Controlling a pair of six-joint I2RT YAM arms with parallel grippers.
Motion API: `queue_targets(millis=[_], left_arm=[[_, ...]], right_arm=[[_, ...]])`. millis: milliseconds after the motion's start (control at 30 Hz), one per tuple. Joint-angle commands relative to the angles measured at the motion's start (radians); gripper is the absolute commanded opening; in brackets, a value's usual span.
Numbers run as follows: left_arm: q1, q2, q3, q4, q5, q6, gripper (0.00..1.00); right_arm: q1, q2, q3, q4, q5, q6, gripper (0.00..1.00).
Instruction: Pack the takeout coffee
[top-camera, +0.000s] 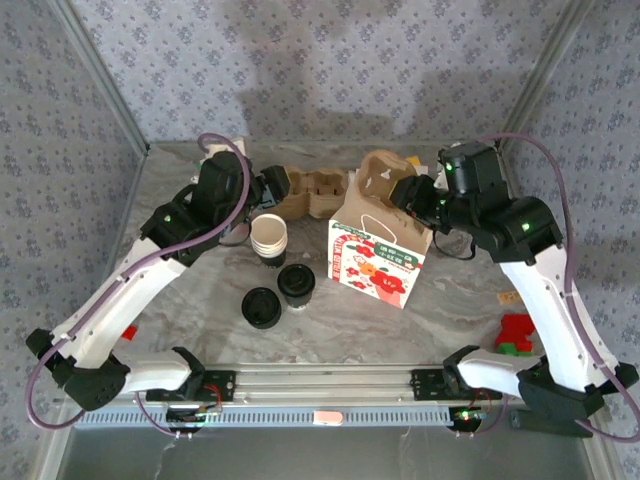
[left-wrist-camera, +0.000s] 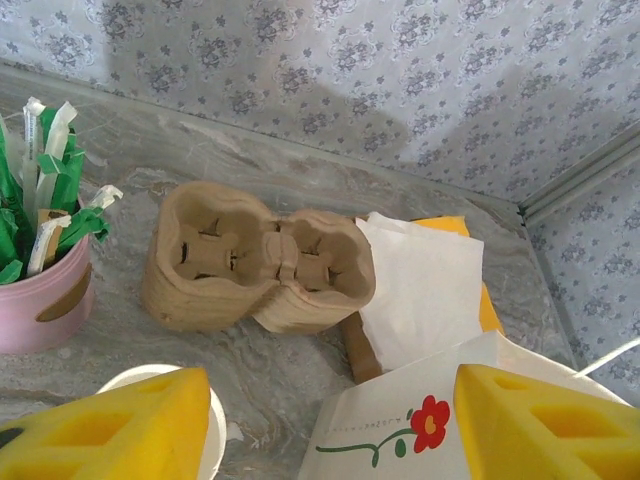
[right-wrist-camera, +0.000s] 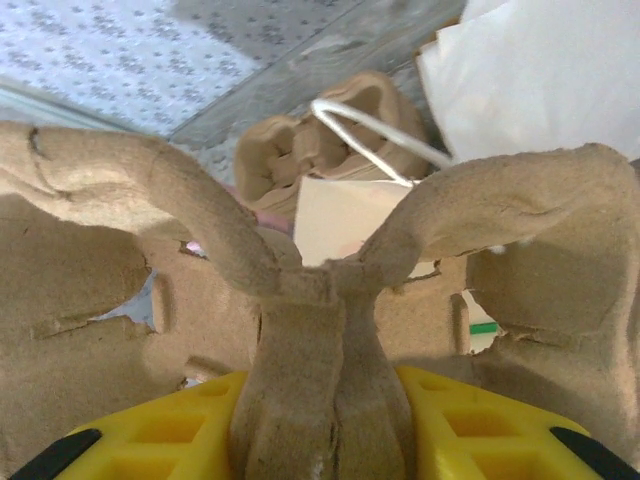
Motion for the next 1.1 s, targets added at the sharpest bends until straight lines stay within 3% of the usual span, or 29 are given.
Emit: queue_targets(millis=[0,1067], left_arm=[[0.007,-0.039,-0.009,-0.012,0.024,0.008,0.65],[0.009,-0.058,-0.064,0.023,0.043,-0.012,0.66]], right_arm=[[0.007,0.015,0.034,-0.032,0.093,0.03,0.39],[0.071,0.023,-0.154,0.024,0.159,0.058,0.39]])
